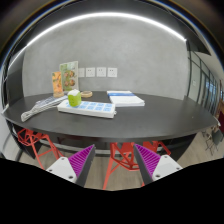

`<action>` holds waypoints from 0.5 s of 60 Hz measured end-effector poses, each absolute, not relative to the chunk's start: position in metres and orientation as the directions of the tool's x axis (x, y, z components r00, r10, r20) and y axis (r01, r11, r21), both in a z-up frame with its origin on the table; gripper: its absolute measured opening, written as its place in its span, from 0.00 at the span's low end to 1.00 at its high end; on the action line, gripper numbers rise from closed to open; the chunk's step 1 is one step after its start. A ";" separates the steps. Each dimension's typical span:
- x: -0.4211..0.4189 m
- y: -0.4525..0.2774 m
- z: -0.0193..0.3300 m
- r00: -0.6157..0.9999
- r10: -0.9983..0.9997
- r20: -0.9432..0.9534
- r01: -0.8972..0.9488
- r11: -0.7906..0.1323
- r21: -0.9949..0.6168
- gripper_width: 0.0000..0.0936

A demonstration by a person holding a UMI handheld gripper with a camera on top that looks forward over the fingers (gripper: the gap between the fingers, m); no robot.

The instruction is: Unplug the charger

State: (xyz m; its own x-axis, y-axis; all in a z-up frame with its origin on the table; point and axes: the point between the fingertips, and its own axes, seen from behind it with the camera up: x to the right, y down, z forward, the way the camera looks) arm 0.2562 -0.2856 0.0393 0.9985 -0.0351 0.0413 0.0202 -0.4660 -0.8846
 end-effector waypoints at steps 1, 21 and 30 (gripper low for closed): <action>0.257 -0.285 0.039 0.998 -0.037 0.049 0.026 -0.466 -0.884 0.85; 0.163 -0.184 0.046 0.997 -0.033 0.076 0.055 -0.434 -0.899 0.85; 0.101 -0.111 0.056 1.000 -0.016 0.006 -0.001 -0.385 -0.923 0.86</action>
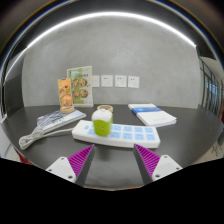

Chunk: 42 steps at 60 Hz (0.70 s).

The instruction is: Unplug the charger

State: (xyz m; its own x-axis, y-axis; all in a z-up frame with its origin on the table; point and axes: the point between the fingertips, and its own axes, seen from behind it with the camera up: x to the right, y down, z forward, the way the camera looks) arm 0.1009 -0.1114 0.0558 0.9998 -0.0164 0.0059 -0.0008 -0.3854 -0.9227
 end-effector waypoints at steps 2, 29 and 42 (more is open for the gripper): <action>0.092 -0.095 0.056 1.000 -0.017 0.009 0.002 -0.382 -0.924 0.86; 0.078 0.041 0.063 0.990 -0.144 0.010 -0.029 -0.270 -0.963 0.55; 0.077 0.039 0.062 0.988 -0.154 0.026 -0.018 -0.273 -0.962 0.38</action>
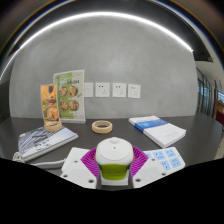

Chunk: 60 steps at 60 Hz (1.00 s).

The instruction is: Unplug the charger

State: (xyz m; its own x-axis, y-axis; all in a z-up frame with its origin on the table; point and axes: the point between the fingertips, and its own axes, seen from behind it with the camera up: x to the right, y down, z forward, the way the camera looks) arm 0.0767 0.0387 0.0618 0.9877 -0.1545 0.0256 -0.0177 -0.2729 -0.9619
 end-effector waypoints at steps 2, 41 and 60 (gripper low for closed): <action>0.076 0.040 0.062 0.988 -0.151 0.029 -0.015 -0.282 -0.959 0.37; 0.231 0.046 0.198 0.981 -0.194 0.023 0.014 -0.048 -0.999 0.41; 0.345 0.115 0.055 0.993 -0.085 0.078 0.034 -0.435 -0.900 0.50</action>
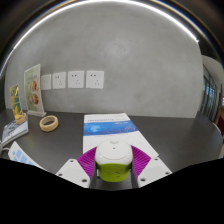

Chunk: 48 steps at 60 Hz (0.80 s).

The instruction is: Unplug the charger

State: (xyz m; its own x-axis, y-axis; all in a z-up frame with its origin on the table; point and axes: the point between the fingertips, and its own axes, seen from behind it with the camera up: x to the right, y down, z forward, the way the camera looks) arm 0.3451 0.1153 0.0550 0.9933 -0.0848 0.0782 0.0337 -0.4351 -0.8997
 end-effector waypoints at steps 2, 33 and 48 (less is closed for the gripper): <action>0.348 0.122 0.046 0.995 -0.068 0.076 0.037 -0.457 -0.889 0.50; 0.352 0.159 0.034 0.999 -0.030 -0.043 -0.052 -0.482 -0.874 0.91; 0.354 0.117 0.072 0.990 -0.141 -0.012 -0.071 -0.424 -0.903 0.89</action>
State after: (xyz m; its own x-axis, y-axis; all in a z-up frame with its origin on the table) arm 0.3535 0.1169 0.0721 0.9900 -0.1408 -0.0118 -0.0710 -0.4237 -0.9030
